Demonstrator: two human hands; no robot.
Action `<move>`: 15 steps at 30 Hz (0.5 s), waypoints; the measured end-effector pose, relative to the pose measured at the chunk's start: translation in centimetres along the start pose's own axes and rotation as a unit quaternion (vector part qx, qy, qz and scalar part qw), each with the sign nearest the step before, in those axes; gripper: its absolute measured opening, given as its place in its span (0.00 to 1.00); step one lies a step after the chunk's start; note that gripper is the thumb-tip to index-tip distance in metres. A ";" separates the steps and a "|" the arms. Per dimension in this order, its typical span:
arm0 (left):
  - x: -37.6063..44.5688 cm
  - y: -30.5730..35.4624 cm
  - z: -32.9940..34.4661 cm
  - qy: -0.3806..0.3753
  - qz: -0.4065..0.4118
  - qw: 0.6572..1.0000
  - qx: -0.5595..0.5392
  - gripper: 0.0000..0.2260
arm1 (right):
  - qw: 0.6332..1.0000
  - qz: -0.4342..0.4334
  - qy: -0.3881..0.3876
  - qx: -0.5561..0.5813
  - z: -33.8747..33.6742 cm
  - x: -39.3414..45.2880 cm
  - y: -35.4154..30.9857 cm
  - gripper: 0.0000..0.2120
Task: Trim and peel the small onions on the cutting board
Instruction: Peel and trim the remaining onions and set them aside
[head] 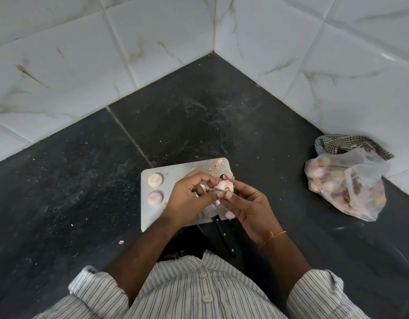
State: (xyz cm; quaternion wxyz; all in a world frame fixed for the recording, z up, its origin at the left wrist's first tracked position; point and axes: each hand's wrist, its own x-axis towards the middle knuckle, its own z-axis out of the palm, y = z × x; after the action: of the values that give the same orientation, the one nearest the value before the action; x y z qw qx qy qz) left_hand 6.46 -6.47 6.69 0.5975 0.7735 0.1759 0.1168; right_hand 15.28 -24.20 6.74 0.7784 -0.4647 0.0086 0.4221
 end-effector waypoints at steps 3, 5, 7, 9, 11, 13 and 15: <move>0.3 -0.1 -0.1 -0.022 -0.025 0.999 -0.002 0.11 | 1.000 -0.009 -0.009 -0.021 -0.2 0.0 -0.1 0.21; 0.5 -0.1 -0.1 -0.042 -0.039 0.998 0.013 0.11 | 0.999 -0.016 -0.015 -0.039 -0.2 0.0 -0.2 0.20; 0.6 -0.1 -0.1 -0.057 -0.051 0.997 0.027 0.10 | 0.998 -0.021 -0.018 -0.051 -0.3 0.0 -0.2 0.20; 0.7 -0.3 -0.1 -0.061 -0.050 0.996 0.032 0.09 | 0.998 -0.026 -0.017 -0.056 -0.3 0.1 -0.1 0.20; 0.7 -0.4 -0.1 -0.062 -0.045 0.996 0.035 0.09 | 0.998 -0.032 -0.015 -0.060 -0.3 0.0 0.0 0.20; 0.7 -0.5 -0.2 -0.063 -0.043 0.996 0.039 0.10 | 0.997 -0.036 -0.012 -0.062 -0.1 0.0 0.0 0.20; 0.7 -0.5 -0.3 -0.071 -0.036 0.995 0.052 0.10 | 0.997 -0.037 -0.005 -0.063 0.0 0.0 0.1 0.20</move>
State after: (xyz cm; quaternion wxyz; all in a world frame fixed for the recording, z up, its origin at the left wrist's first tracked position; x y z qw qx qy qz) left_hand 6.88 -5.79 6.28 0.5713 0.8031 0.1665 0.0307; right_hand 15.15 -24.19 6.66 0.7626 -0.5111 -0.0390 0.3946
